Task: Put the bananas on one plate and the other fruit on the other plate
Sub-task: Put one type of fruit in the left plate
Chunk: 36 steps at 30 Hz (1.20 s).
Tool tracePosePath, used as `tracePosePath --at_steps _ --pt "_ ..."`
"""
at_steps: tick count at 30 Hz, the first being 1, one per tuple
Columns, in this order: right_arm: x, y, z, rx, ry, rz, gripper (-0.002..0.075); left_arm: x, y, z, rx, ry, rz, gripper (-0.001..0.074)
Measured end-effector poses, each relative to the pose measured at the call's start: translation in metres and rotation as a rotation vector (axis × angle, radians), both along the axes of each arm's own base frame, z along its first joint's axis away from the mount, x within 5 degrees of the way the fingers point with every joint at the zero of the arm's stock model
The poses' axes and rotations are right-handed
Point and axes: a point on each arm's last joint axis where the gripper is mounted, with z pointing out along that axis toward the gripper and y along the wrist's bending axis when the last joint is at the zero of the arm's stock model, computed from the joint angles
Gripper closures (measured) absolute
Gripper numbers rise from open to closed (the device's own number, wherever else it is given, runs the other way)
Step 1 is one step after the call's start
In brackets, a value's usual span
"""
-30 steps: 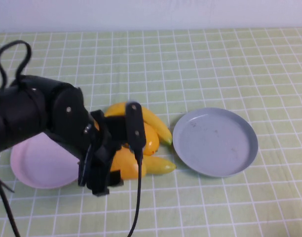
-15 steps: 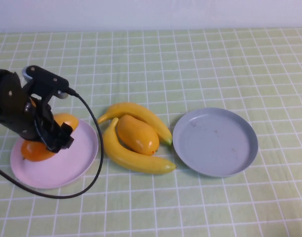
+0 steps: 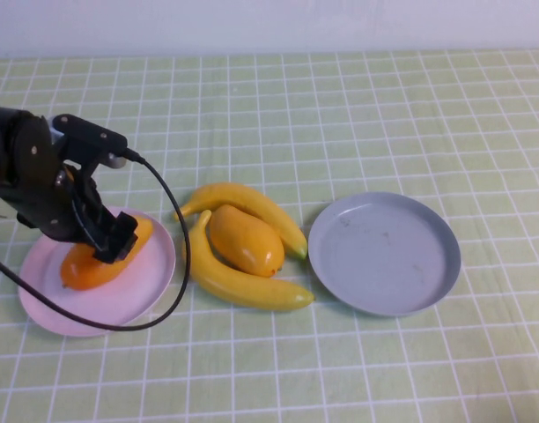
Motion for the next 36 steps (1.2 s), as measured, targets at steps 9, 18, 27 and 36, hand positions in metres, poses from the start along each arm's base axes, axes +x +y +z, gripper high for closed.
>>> tracePosePath --at_steps 9,18,27,36 --pt "0.0 0.0 0.0 0.0 0.0 0.0 0.0743 0.005 -0.02 0.032 0.087 -0.076 -0.262 0.009" --pt "0.0 0.0 0.0 0.003 0.0 0.0 0.0743 0.001 -0.077 0.027 0.218 -0.125 -0.92 0.0209" --pt "0.0 0.0 0.0 0.003 0.0 0.0 0.0743 -0.002 -0.097 0.012 0.212 -0.167 -1.254 0.0227" --pt "0.0 0.0 0.0 0.003 0.0 0.0 0.0743 0.007 -0.106 0.003 0.205 -0.263 -1.325 0.0227"
